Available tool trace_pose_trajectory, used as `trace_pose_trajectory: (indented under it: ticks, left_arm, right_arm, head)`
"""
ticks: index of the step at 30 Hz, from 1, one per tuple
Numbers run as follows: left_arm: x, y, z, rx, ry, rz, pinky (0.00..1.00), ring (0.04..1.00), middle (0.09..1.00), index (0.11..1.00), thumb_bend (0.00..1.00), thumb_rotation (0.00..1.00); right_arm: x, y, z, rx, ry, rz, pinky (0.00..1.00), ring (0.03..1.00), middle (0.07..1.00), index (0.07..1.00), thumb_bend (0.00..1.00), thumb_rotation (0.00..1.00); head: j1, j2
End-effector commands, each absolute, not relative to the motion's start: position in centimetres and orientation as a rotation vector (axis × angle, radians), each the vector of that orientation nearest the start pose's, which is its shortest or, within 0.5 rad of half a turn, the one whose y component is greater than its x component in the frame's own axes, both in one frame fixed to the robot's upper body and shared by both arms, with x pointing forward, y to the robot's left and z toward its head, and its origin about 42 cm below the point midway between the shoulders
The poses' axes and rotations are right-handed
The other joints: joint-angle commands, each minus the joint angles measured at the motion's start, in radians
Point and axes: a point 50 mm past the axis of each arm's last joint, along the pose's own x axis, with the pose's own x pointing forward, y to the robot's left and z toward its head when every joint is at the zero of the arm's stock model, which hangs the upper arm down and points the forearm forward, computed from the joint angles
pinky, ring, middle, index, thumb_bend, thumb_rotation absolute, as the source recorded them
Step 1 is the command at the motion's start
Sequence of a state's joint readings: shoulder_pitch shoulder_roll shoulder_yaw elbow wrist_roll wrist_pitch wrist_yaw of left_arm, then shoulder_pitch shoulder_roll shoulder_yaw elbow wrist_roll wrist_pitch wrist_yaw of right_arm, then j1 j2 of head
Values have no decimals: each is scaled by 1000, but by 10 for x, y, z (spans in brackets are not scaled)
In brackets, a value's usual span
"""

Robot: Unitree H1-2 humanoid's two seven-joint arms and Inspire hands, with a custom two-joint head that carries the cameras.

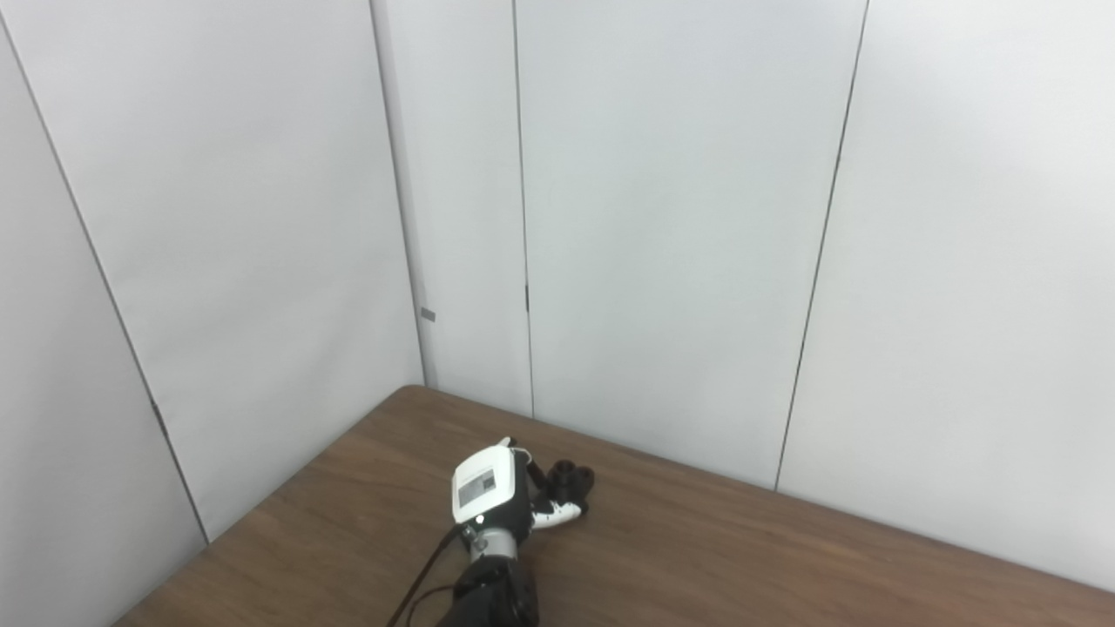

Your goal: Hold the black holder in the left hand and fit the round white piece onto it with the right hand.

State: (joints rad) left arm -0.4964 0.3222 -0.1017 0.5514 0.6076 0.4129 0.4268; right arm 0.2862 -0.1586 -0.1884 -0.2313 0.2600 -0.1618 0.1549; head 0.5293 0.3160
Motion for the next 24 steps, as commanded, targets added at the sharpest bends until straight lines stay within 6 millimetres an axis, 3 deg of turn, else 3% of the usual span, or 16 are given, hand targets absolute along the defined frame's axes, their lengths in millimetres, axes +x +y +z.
trace_pose_trajectory:
  ticks: [1, 7, 14, 24]
  left_arm:
    - [435, 328, 152, 1072, 180, 470, 872, 932, 924, 481, 520, 48]
    - [432, 315, 164, 1076, 147, 382, 919, 953, 937, 481, 521, 49]
    - [433, 301, 180, 1124, 92, 288, 865, 934, 929, 481, 521, 48]
    - [428, 276, 190, 1139, 15, 98, 984, 985, 961, 481, 519, 47]
  right_arm:
    - [176, -314, 112, 21, -147, -83, 1000, 1000, 1000, 1000, 765, 801]
    - [175, -314, 113, 35, -161, -80, 1000, 1000, 1000, 1000, 754, 780]
    - [175, -313, 114, 25, -160, -87, 1000, 1000, 1000, 1000, 751, 798]
    - [174, -308, 119, 32, -162, -96, 1000, 1000, 1000, 1000, 758, 798]
  head:
    - [-3, 1]
    - [-15, 6]
    - [-30, 12]
    - [-87, 37]
